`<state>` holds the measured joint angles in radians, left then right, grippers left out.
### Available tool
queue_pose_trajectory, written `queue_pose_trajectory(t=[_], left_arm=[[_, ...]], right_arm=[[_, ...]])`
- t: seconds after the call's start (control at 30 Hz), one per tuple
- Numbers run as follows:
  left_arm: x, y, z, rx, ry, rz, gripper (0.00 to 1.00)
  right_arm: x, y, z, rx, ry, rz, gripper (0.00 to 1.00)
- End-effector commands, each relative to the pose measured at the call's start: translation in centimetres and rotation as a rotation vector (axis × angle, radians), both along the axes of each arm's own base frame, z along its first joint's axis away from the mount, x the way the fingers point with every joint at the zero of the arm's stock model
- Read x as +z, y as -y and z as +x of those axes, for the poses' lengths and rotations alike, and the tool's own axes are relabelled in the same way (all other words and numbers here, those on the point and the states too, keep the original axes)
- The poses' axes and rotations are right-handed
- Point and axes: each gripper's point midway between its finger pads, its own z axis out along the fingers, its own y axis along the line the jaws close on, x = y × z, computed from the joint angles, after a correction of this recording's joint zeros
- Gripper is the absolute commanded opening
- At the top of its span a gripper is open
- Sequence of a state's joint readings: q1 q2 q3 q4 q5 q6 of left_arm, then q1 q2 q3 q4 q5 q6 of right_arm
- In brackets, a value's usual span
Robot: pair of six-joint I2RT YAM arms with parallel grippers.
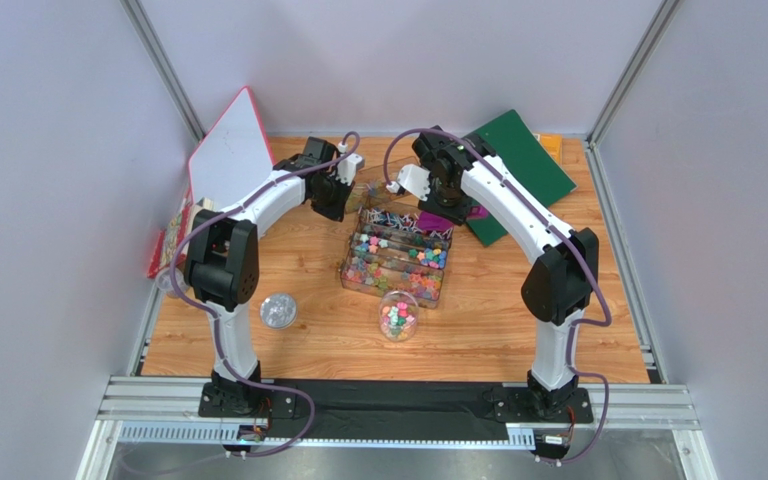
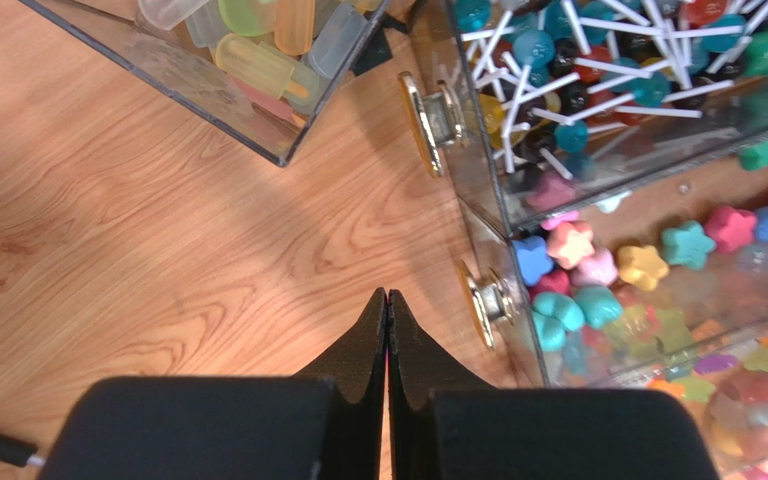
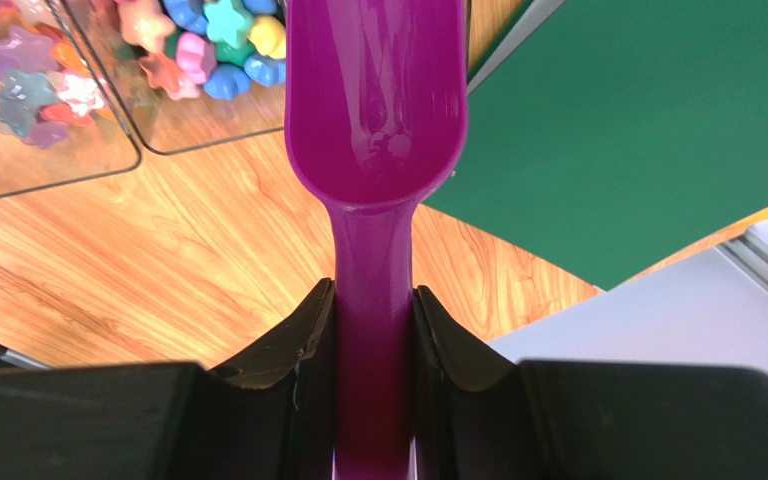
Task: Pack the candies
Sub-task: Scoop the fake candies from the storage box.
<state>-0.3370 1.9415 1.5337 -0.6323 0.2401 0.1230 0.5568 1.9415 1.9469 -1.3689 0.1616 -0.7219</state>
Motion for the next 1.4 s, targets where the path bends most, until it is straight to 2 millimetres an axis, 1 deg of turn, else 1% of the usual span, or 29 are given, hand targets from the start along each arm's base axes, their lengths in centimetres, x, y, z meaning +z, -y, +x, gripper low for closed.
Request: queue_pose_trajectory(t=[0.0,0.17,0.23,0.33,0.4,0.43,0.47,0.53,0.6,0.73,0.83,1.03,1.17,1.3,1.37], left_arm=[[0.4,0.3,2.4,0.004,0.074,-0.004,0.0],[-1.5,0.8,3.0,-0.004,0.05,-0.003,0.0],[-1.9,1.1,2.8,-0.006,0.037,-0.006,0.0],[-2.1,1.7,1.9,-0.005,0.012,-0.026,0.0],[-2.3,2.2,1.0,-0.015,0.002,-0.036,0.0],[-2.7,2.3,0.2,-0.014,-0.016,-0.038,0.0],[-2.3,2.5,-0.1,-0.019,-0.012,-0.046,0.0],[-2.6,3.2,-1.2,-0.037,-0.028,-0.056,0.0],[-2.2,3.9,-2.1,-0.048,-0.033,-0.07,0.0],[-1.7,4.4,-4.0,-0.056,-0.044,-0.091,0.0],[-1.4,4.7,-5.0,-0.058,-0.048,-0.11,0.0],[-0.5,5.0,-6.2,-0.044,-0.054,-0.164,0.0],[0.1,5.2,-6.6,-0.034,-0.048,-0.193,0.0],[0.6,4.9,-6.5,-0.025,-0.023,-0.19,0.0],[0.6,4.8,-6.6,-0.025,-0.024,-0.189,0.0]], right_arm=[[0.4,5.6,-5.6,-0.025,-0.23,-0.224,0.0],[0.1,7.0,-5.6,-0.04,-0.243,-0.266,0.0],[-0.2,7.4,-5.7,-0.041,-0.256,-0.286,0.0],[-0.5,7.9,-5.5,-0.031,-0.263,-0.319,0.0],[-0.7,8.0,-5.2,-0.02,-0.264,-0.342,0.0],[-0.9,8.1,-5.0,-0.017,-0.267,-0.351,0.0],[-1.0,8.1,-4.8,-0.004,-0.268,-0.367,0.0],[-1.2,8.2,-4.4,0.004,-0.271,-0.384,0.0],[-1.3,8.1,-3.8,0.027,-0.268,-0.409,0.0],[-1.9,8.1,-3.2,0.079,-0.285,-0.455,0.0],[-2.0,8.1,-2.8,0.115,-0.287,-0.483,0.0],[-1.8,8.7,-2.3,0.219,-0.304,-0.552,0.0],[-1.4,9.3,-1.9,0.294,-0.317,-0.607,0.0],[-1.4,9.2,-1.2,0.336,-0.317,-0.637,0.0],[-1.8,8.7,-0.7,0.348,-0.319,-0.643,0.0]])
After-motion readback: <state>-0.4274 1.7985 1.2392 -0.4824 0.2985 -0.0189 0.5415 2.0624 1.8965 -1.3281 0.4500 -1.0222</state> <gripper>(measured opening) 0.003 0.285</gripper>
